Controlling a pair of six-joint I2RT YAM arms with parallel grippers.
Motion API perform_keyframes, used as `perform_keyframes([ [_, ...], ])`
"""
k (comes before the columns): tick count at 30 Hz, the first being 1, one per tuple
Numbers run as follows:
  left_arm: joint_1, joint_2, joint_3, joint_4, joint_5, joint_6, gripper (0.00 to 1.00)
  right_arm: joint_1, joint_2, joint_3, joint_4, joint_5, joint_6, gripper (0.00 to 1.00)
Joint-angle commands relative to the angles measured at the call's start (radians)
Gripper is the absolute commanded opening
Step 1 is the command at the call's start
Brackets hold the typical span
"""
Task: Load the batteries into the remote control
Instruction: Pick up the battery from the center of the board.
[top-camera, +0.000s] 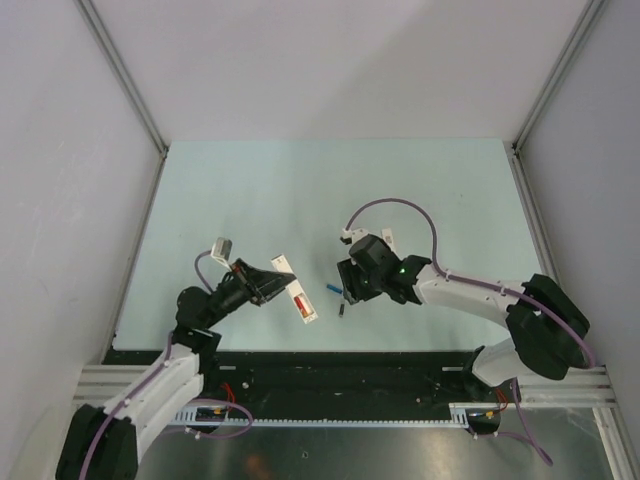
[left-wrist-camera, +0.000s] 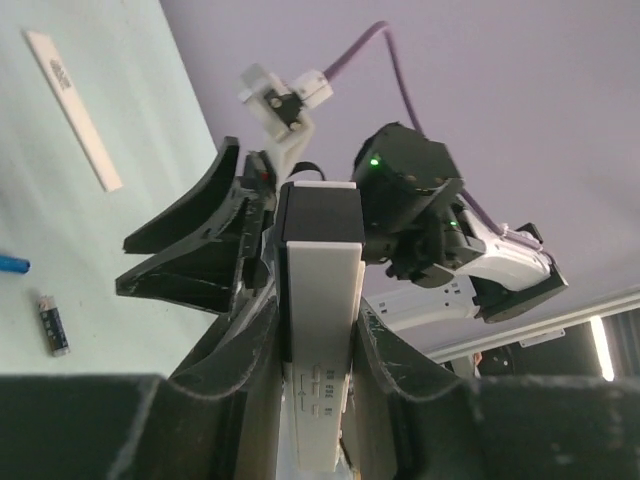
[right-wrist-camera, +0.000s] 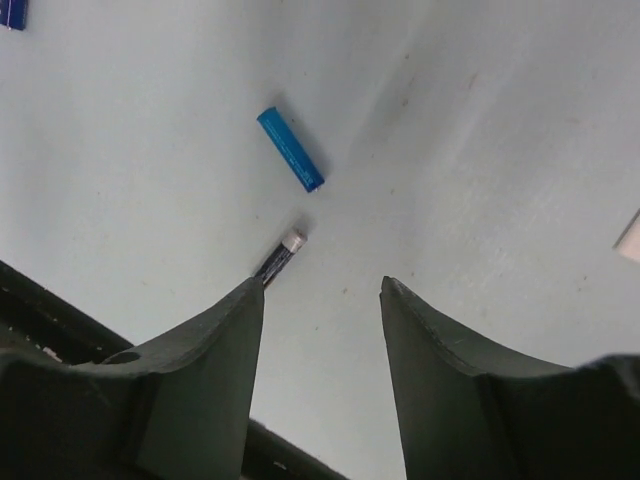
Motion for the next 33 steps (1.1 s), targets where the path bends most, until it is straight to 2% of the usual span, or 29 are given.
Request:
perform_keyframes([
  [1, 0.031, -0.106, -0.029, -0.068, 0.041, 0.004, 0.00, -0.020, 0.016, 0.010, 0.102, 0.029, -0.052, 0.53],
  [5, 0.040, -0.145, -0.021, -0.136, 0.037, 0.032, 0.00, -0.008, 0.007, 0.008, 0.064, 0.020, -0.016, 0.38],
  [8, 0.043, -0.140, -0.025, -0.145, 0.025, 0.043, 0.00, 0.030, 0.009, 0.008, 0.036, 0.034, 0.061, 0.36],
  [12, 0.043, -0.128, -0.026, -0.147, 0.009, 0.052, 0.00, 0.061, 0.036, 0.008, 0.023, 0.015, 0.214, 0.48],
  [17, 0.043, -0.119, -0.018, -0.148, 0.011, 0.058, 0.00, 0.080, 0.061, 0.008, 0.016, 0.066, 0.319, 0.52],
  [26, 0.043, -0.126, -0.021, -0.150, 0.029, 0.070, 0.00, 0.081, 0.121, 0.008, 0.016, 0.083, 0.327, 0.52],
  [33, 0.045, -0.140, -0.011, -0.151, 0.023, 0.075, 0.00, 0.080, 0.066, 0.016, 0.065, 0.109, 0.262, 0.53],
])
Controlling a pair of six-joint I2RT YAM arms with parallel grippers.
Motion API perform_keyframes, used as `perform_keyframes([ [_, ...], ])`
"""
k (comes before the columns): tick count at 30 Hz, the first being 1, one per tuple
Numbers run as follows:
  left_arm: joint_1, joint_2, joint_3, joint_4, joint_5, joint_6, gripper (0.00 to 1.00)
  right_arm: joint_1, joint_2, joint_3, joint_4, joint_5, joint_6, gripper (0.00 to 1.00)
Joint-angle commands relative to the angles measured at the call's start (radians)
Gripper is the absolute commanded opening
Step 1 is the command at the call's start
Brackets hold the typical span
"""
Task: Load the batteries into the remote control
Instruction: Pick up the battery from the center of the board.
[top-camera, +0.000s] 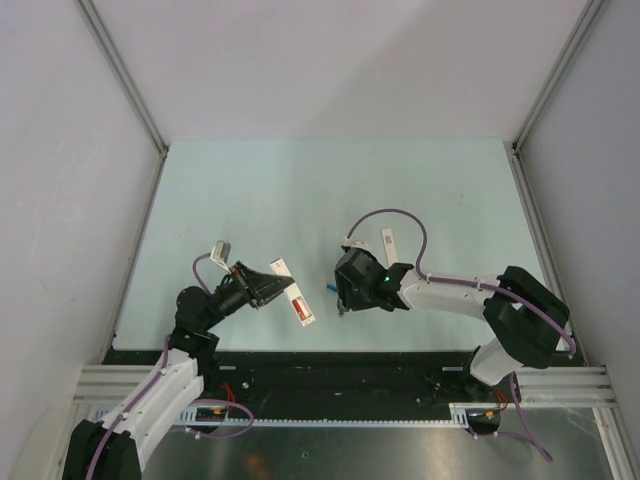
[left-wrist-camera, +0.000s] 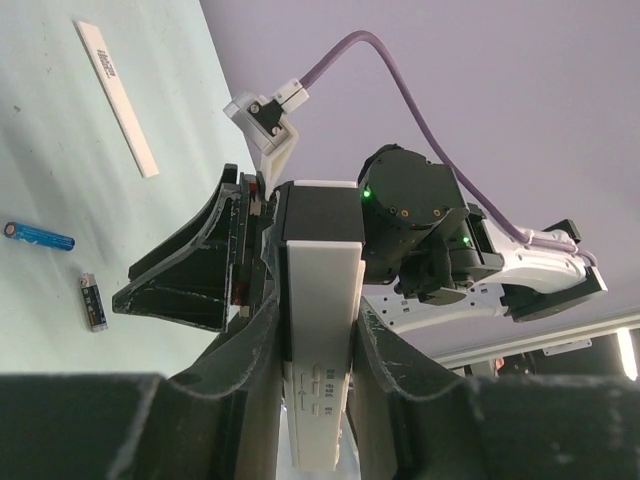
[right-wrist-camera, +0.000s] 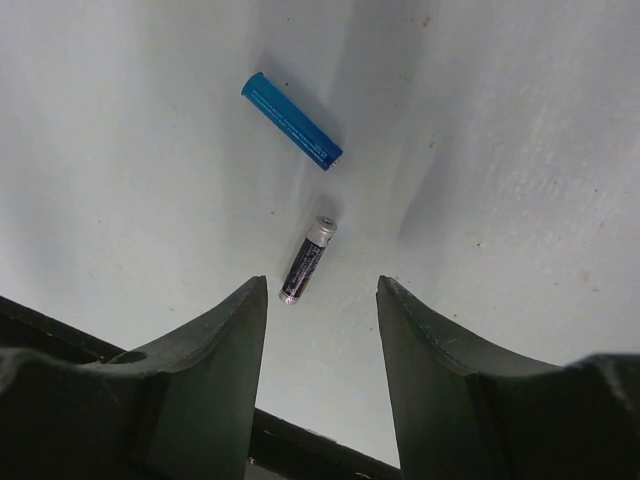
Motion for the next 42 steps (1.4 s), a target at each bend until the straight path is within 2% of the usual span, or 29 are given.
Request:
perform_keyframes([
  [1, 0.009, -0.017, -0.011, 0.030, 0.004, 0.021, 0.00, 0.000, -0.056, 0.019, 0.053, 0.050, -0.051, 0.54],
  [7, 0.009, -0.026, -0.011, 0.027, 0.001, 0.018, 0.00, -0.026, -0.073, 0.027, 0.160, 0.048, -0.284, 0.57],
  [11, 0.009, -0.066, -0.011, 0.027, -0.003, 0.009, 0.00, -0.045, -0.065, 0.030, 0.252, -0.008, -0.370, 0.60],
  [19, 0.009, -0.066, 0.020, 0.027, -0.016, 0.001, 0.00, -0.085, 0.072, 0.160, 0.264, -0.023, -0.286, 0.60],
  [25, 0.009, -0.046, 0.093, 0.027, -0.003, 0.003, 0.00, -0.079, 0.168, 0.240, 0.295, -0.091, -0.167, 0.60],
  [30, 0.006, -0.023, 0.208, 0.027, 0.017, -0.003, 0.00, -0.042, 0.245, 0.286, 0.301, -0.115, -0.050, 0.62],
  [35, -0.008, 0.012, 0.328, 0.027, 0.024, 0.006, 0.00, 0.006, 0.309, 0.336, 0.329, -0.116, -0.016, 0.65],
  [42, -0.018, 0.037, 0.379, 0.027, 0.007, -0.016, 0.00, 0.084, 0.412, 0.427, 0.324, -0.127, 0.024, 0.65],
])
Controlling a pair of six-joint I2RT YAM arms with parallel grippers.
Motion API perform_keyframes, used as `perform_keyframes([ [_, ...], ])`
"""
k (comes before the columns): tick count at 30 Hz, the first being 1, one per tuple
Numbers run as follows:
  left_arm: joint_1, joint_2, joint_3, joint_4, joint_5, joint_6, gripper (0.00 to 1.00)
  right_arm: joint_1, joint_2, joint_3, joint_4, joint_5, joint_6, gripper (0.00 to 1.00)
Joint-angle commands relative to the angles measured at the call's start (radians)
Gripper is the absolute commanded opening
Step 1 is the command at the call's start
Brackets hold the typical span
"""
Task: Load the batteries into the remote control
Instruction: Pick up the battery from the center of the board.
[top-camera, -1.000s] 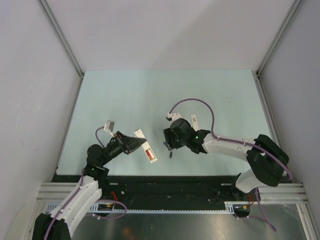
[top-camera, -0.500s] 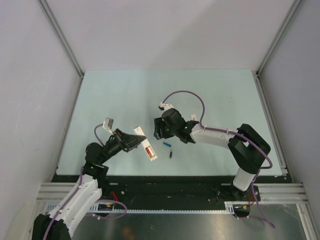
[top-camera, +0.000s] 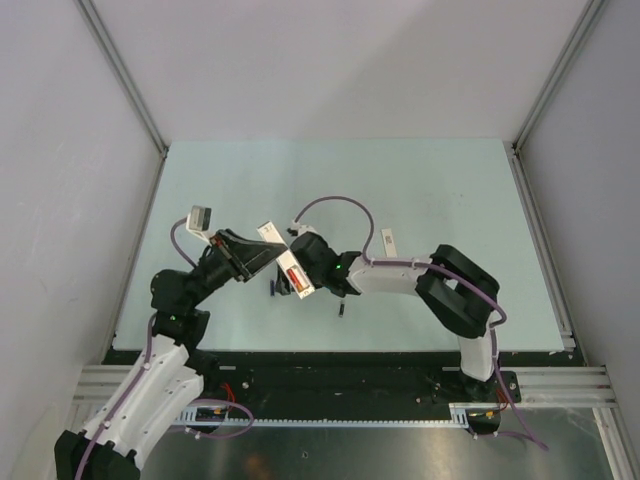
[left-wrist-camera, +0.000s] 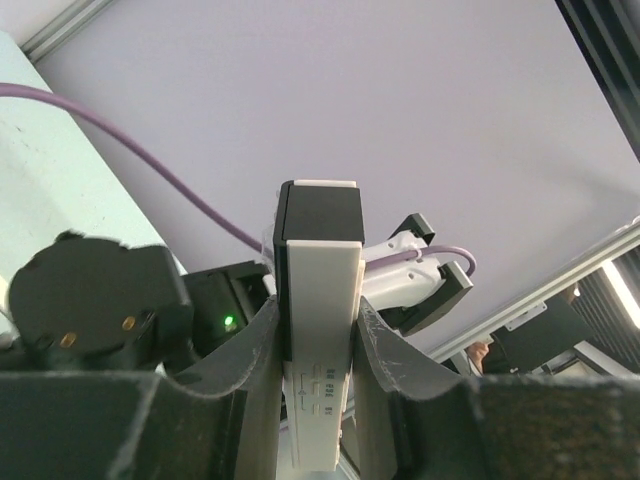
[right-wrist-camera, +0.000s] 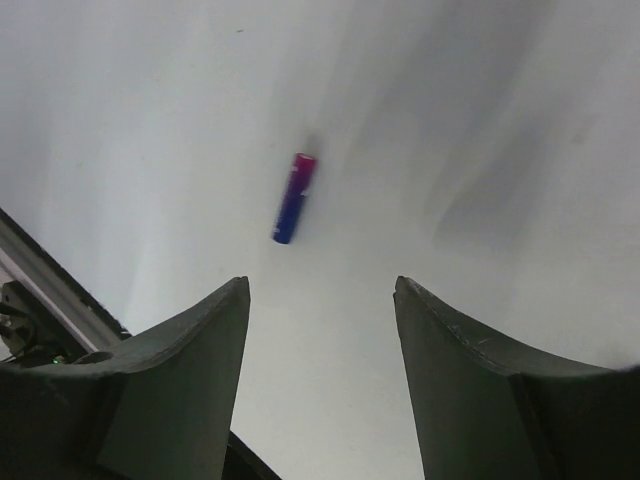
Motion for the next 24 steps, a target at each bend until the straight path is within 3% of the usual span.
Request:
perform_keyframes([
  [1, -0.007, 0.007, 0.044, 0.030, -0.001, -0.014, 0.00, 0.060, 0.069, 0.109, 0.025, 0.028, 0.043, 0.65],
  [11, -0.013, 0.018, 0.058, 0.031, -0.024, -0.042, 0.00, 0.085, 0.215, 0.290, -0.205, 0.179, 0.086, 0.61],
  [24, -0.016, 0.018, 0.073, 0.031, -0.034, -0.052, 0.00, 0.126, 0.340, 0.485, -0.415, 0.300, 0.006, 0.54],
])
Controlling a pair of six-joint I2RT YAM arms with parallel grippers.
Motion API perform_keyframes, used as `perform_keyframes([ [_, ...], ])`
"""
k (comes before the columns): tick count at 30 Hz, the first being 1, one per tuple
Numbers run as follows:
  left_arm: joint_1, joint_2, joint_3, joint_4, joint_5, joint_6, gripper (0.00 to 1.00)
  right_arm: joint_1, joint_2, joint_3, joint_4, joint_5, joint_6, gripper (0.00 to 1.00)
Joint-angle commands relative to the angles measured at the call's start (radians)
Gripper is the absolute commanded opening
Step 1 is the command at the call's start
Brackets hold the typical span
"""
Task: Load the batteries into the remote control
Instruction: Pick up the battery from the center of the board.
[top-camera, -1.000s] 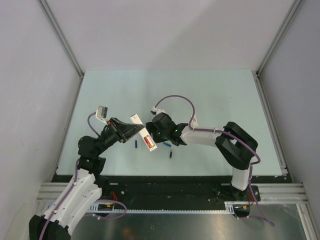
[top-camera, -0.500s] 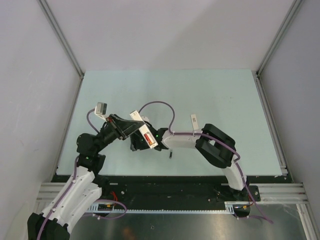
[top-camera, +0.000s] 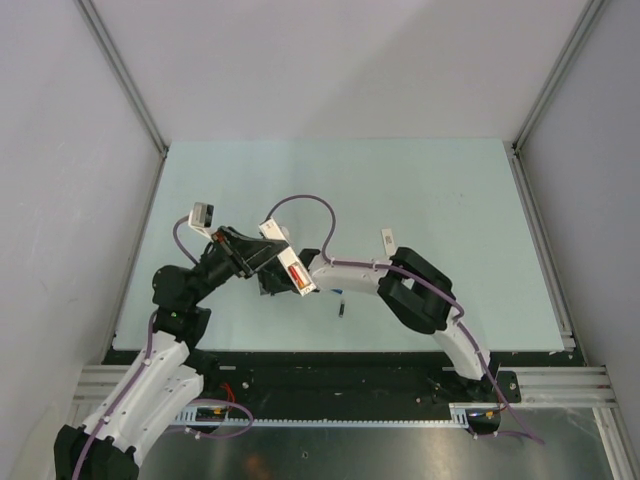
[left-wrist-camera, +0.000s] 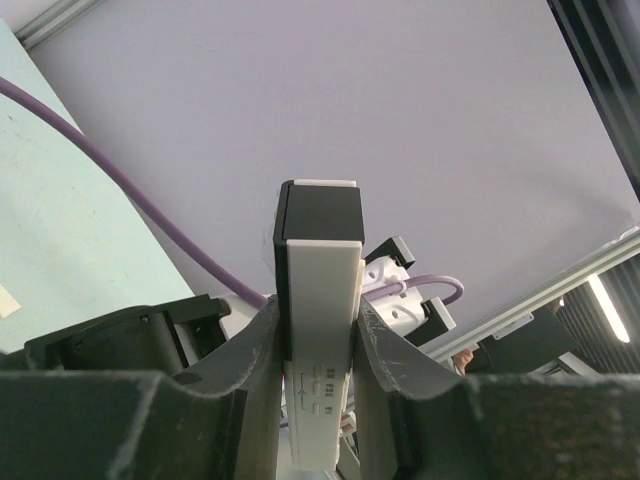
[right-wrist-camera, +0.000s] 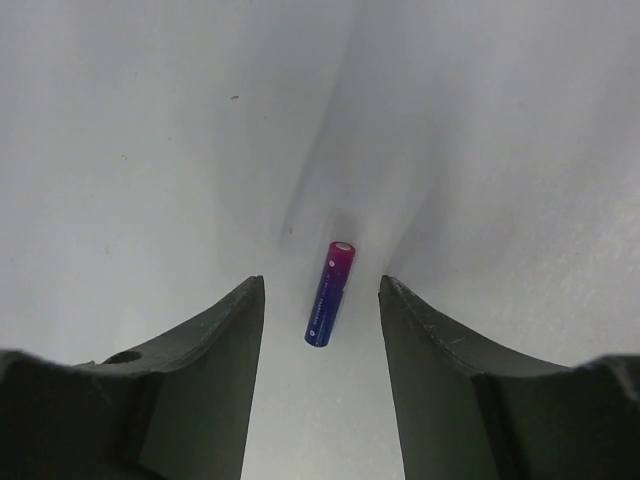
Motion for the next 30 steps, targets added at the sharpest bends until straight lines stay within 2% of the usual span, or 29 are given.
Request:
perform_keyframes([
  [1, -0.005, -0.007, 0.055, 0.035, -0.023, -0.020, 0.00, 0.029, 0.065, 0.074, -0.153, 0.091, -0.042, 0.54],
  [13, -0.007, 0.022, 0.087, 0.035, -0.045, -0.033, 0.00, 0.063, 0.076, 0.061, -0.231, 0.126, -0.004, 0.51],
  [18, -0.007, 0.019, 0.084, 0.033, -0.049, -0.039, 0.00, 0.071, 0.099, 0.095, -0.269, 0.140, -0.004, 0.45],
  [23, -0.007, 0.010, 0.075, 0.033, -0.052, -0.045, 0.00, 0.077, 0.139, 0.143, -0.306, 0.150, -0.014, 0.43],
  [30, -0.007, 0.008, 0.070, 0.035, -0.057, -0.045, 0.00, 0.078, 0.150, 0.124, -0.316, 0.134, -0.011, 0.38],
])
